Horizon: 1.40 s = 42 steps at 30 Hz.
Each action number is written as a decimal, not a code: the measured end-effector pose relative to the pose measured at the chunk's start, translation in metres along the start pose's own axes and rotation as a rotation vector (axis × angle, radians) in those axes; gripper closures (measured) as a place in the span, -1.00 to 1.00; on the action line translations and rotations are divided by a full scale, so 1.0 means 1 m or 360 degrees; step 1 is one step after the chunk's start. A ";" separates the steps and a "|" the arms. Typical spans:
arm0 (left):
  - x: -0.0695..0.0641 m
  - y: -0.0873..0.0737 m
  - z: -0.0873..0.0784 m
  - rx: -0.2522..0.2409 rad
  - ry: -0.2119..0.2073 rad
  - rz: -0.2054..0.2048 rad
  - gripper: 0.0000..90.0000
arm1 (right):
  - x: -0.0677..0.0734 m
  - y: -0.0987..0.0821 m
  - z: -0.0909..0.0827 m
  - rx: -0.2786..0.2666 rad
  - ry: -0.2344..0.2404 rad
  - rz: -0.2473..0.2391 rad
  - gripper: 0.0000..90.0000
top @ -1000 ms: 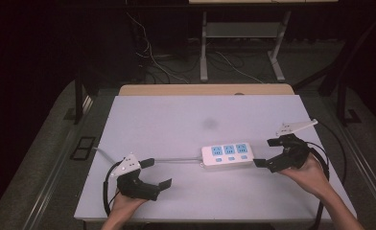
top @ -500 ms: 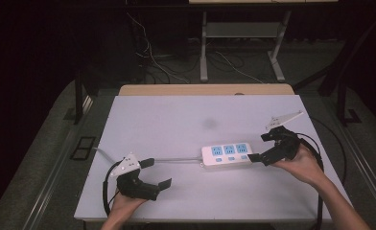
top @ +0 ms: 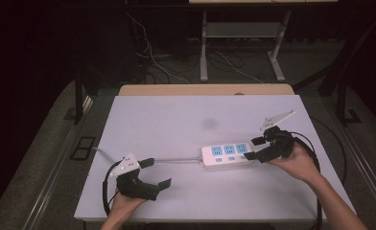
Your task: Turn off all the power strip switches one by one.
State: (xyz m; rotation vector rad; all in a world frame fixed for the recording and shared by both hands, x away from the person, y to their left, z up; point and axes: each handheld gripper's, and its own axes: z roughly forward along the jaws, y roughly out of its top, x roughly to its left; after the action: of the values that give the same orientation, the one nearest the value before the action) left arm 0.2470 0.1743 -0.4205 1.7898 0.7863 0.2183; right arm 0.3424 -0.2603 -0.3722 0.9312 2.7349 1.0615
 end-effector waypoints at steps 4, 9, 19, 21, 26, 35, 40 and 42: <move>0.000 0.000 0.000 -0.0002 0.0010 -0.0005 -1.00 | -0.002 0.001 0.001 0.0014 0.0040 0.0032 -0.04; 0.000 0.000 0.000 -0.0001 0.0012 -0.0004 -1.00 | -0.004 0.002 0.005 0.0031 0.0034 0.0027 0.39; 0.001 0.000 -0.001 0.0000 0.0015 -0.0006 -1.00 | -0.012 0.002 0.021 0.0127 0.0091 0.0021 1.00; 0.001 0.000 -0.001 0.0001 0.0019 -0.0005 -1.00 | -0.013 0.002 0.023 0.0143 0.0086 0.0013 1.00; 0.001 0.000 -0.001 -0.0007 0.0021 -0.0010 -1.00 | -0.016 0.002 0.030 0.0180 0.0081 0.0031 1.00; 0.002 0.000 -0.001 -0.0005 0.0024 -0.0009 -1.00 | -0.017 0.003 0.039 0.0205 0.0083 0.0028 1.00; 0.002 0.000 -0.001 -0.0003 0.0026 -0.0009 -1.00 | -0.018 0.001 0.044 0.0232 0.0080 0.0015 1.00; 0.002 0.000 -0.001 0.0001 0.0025 -0.0004 -1.00 | -0.018 0.001 0.044 0.0214 0.0093 0.0020 1.00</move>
State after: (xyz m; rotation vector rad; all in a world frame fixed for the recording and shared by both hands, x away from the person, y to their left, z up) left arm 0.2477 0.1762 -0.4207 1.7895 0.7995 0.2306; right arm 0.3693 -0.2438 -0.4083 0.9499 2.8828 0.9302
